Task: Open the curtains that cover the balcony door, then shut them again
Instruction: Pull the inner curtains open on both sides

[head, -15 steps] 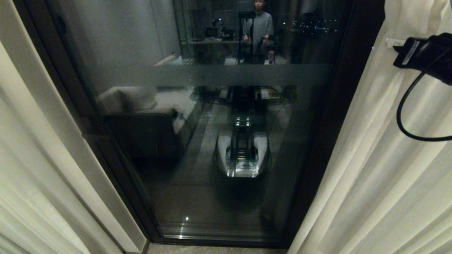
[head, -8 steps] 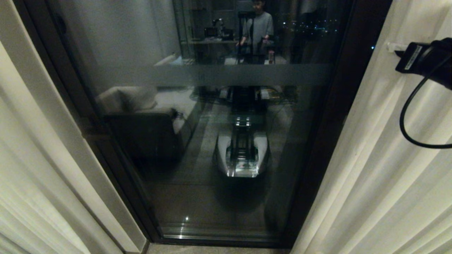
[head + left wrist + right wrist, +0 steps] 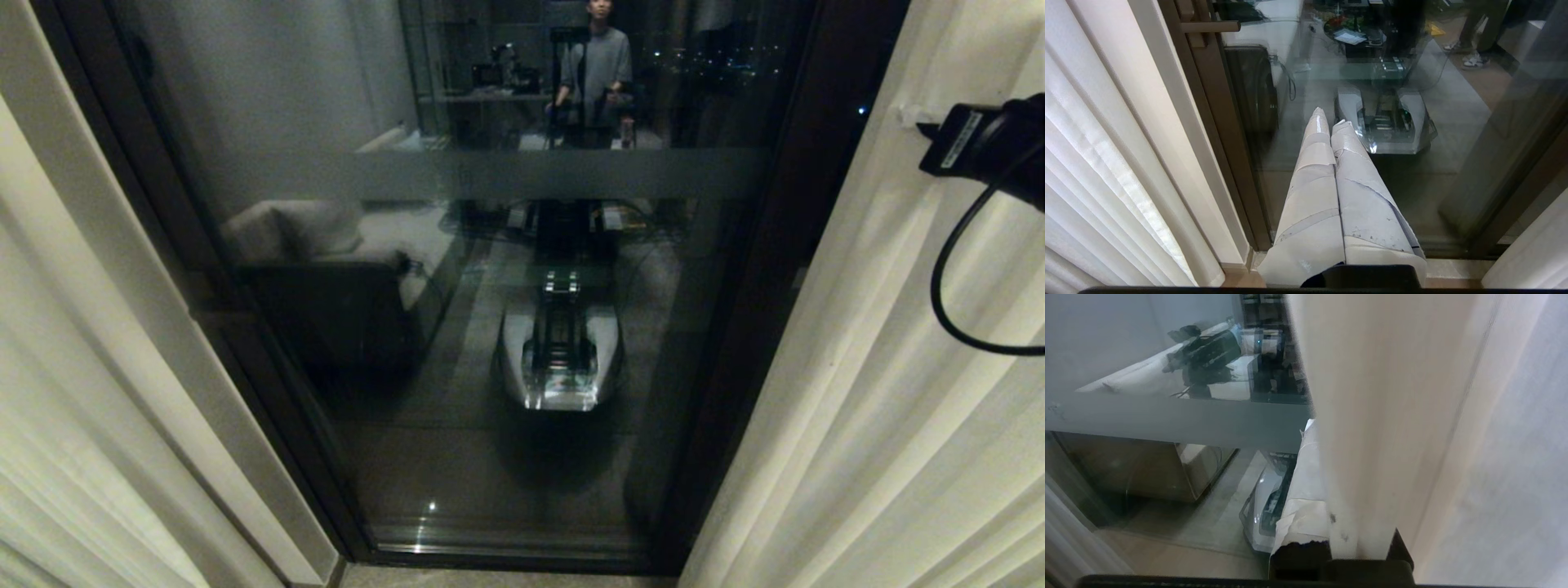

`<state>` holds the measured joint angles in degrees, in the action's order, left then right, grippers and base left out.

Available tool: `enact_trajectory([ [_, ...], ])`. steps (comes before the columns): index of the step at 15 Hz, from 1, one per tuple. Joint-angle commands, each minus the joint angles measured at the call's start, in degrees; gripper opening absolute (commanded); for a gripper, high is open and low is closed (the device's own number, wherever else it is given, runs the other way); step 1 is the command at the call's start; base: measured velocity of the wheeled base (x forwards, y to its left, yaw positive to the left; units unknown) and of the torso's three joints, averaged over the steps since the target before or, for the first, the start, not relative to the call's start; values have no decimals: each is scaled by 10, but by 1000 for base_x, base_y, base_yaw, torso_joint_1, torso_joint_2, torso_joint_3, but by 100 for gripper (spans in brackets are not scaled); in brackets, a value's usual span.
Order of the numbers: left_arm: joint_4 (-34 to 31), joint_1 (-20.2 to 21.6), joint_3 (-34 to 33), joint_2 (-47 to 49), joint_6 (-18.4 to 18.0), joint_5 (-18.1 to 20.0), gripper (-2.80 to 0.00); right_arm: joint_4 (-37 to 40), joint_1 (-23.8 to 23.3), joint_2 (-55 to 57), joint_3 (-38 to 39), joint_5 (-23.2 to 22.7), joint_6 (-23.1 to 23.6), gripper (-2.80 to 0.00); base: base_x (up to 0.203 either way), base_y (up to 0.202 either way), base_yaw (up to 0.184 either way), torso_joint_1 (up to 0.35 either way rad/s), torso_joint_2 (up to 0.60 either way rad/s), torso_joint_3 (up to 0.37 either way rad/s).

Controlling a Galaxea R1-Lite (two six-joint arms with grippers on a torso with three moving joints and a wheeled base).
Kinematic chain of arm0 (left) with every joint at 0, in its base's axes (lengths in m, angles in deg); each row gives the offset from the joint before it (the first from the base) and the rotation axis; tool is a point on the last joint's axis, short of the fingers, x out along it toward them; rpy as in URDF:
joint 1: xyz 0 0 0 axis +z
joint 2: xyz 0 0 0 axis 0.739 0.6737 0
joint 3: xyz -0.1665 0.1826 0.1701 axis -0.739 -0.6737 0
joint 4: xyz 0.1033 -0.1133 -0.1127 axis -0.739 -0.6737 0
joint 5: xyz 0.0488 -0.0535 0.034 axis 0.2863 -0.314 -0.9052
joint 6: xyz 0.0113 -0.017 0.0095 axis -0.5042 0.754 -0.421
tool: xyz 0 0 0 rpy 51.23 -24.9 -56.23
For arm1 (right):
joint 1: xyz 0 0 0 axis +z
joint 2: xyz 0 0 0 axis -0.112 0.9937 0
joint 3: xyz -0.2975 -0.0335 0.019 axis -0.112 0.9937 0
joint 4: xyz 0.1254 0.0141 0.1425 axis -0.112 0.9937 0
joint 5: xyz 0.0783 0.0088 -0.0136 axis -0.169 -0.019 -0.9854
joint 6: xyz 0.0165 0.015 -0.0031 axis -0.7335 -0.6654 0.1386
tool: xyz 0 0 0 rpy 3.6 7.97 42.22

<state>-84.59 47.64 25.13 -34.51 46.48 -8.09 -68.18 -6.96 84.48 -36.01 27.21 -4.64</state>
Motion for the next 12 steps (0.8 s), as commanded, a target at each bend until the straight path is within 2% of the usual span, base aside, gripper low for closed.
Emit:
enact_trajectory([
  [1, 0, 0, 0, 0, 0, 0, -280, -3, 0, -16, 23, -1, 1, -280, 0, 0, 0, 0, 0, 0],
  [12, 0, 0, 0, 0, 0, 0, -280, -3, 1, -19, 31, -1, 3, -280, 0, 0, 0, 0, 0, 0],
])
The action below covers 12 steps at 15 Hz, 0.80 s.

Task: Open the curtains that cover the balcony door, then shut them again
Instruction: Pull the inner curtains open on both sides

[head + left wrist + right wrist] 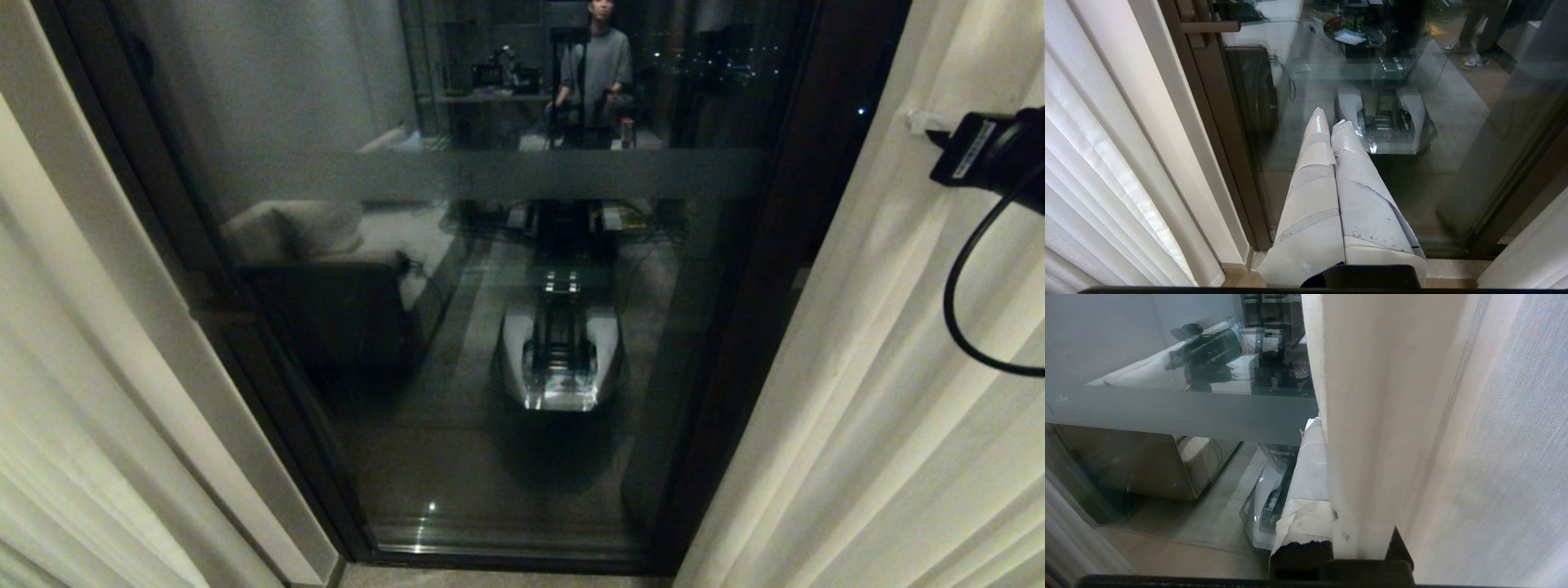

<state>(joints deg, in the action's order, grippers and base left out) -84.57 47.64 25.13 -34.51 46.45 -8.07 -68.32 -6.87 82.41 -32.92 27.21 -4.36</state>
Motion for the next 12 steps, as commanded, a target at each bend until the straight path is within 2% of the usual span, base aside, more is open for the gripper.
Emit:
enact_trajectory([
  [1, 0, 0, 0, 0, 0, 0, -280, -2, 0, 2, 1, -1, 0, -280, 0, 0, 0, 0, 0, 0],
  [4, 0, 0, 0, 0, 0, 0, -280, -2, -1, 2, 6, 0, 0, -280, 1, -59, 2, 0, 5, 1],
  [12, 0, 0, 0, 0, 0, -1, -280, -2, -9, 2, 4, 1, 1, -280, 0, -187, 3, 2, 2, 2],
])
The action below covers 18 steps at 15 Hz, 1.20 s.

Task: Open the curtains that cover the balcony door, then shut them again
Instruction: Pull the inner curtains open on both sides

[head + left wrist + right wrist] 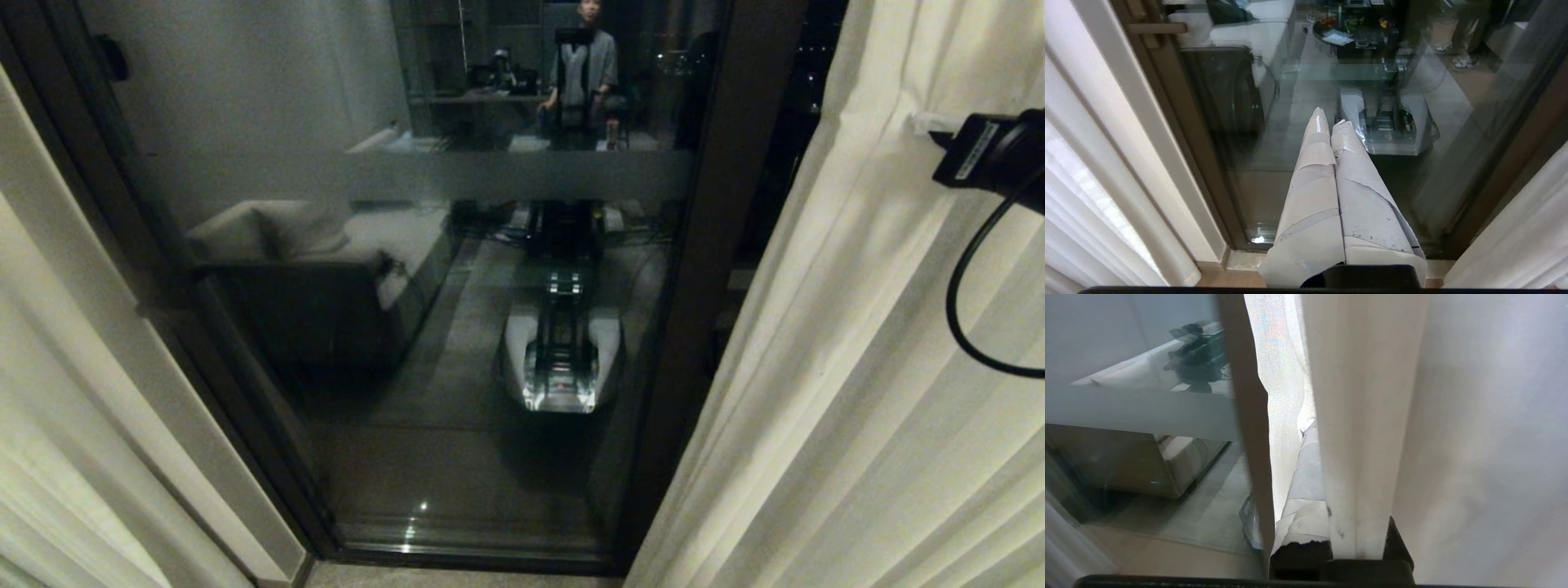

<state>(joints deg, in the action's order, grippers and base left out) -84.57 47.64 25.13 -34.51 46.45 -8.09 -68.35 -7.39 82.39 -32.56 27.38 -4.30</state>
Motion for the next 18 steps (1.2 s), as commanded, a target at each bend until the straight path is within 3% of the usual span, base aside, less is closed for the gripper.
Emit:
enact_trajectory([
  [1, 0, 0, 0, 0, 0, 0, -280, -2, -7, 2, 0, 0, 1, -280, 0, -196, 5, -2, -2, 3],
  [6, 0, 0, 0, 0, 0, 0, -280, -42, -17, 4, 17, -1, -3, -280, 0, -189, 5, 1, 4, 2],
  [18, 0, 0, 0, 0, 0, 0, -280, -42, -21, 3, 18, -1, -3, -280, 0, -191, 2, 3, 2, 1],
])
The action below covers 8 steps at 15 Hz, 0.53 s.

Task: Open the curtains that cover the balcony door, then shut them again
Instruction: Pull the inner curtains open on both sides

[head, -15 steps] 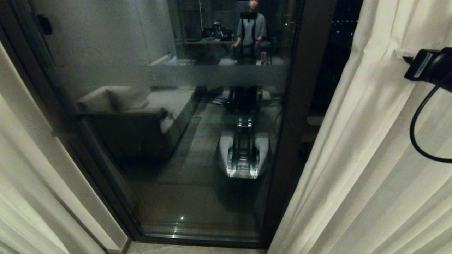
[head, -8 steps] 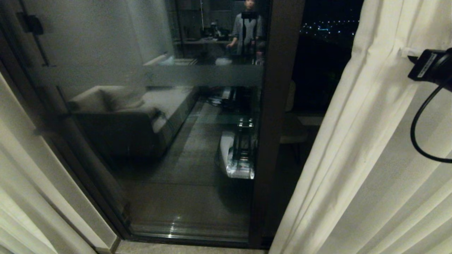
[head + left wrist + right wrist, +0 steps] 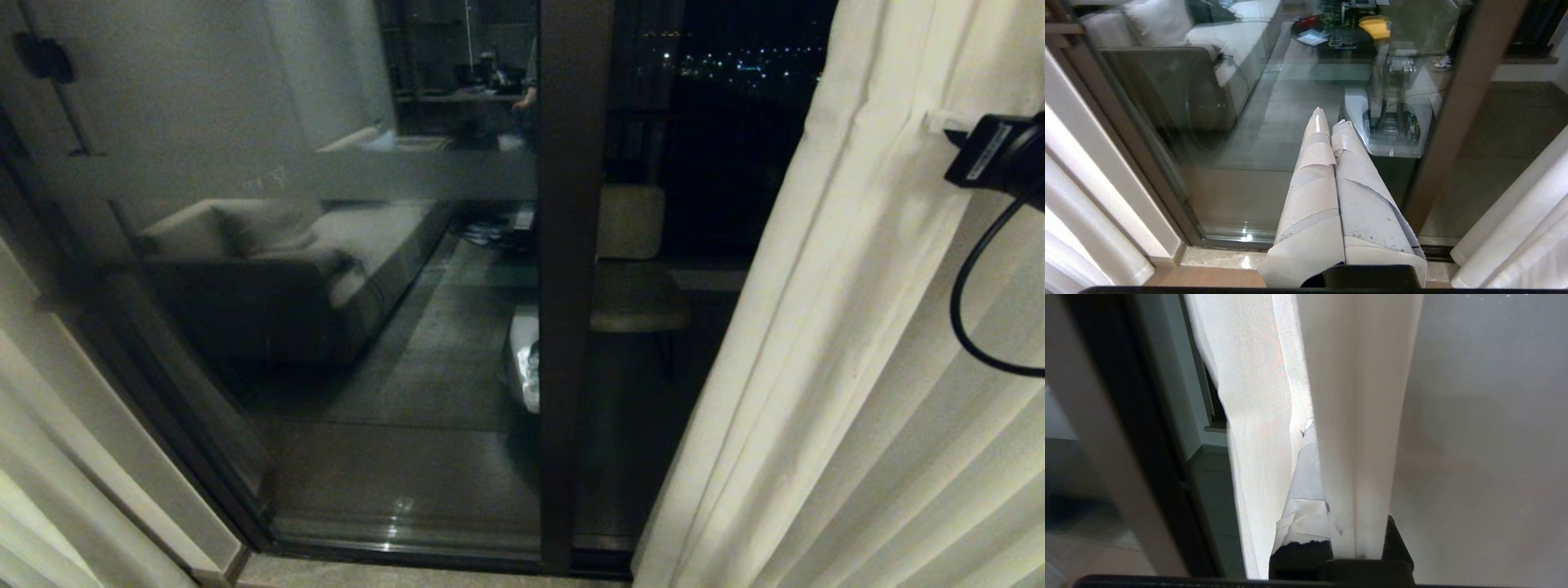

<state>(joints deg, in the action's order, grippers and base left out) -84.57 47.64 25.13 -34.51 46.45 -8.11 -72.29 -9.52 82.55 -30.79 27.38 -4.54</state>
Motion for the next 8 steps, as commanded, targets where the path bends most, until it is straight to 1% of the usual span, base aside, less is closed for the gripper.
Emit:
enact_trajectory([
  [1, 0, 0, 0, 0, 0, 0, -280, -2, -1, 1, 0, -1, 0, -280, 0, -191, 4, 4, 4, -1],
  [8, 0, 0, 0, 0, -1, 0, -280, -2, -8, 0, 1, -1, 0, -280, 0, -191, 1, 1, 1, 4],
])
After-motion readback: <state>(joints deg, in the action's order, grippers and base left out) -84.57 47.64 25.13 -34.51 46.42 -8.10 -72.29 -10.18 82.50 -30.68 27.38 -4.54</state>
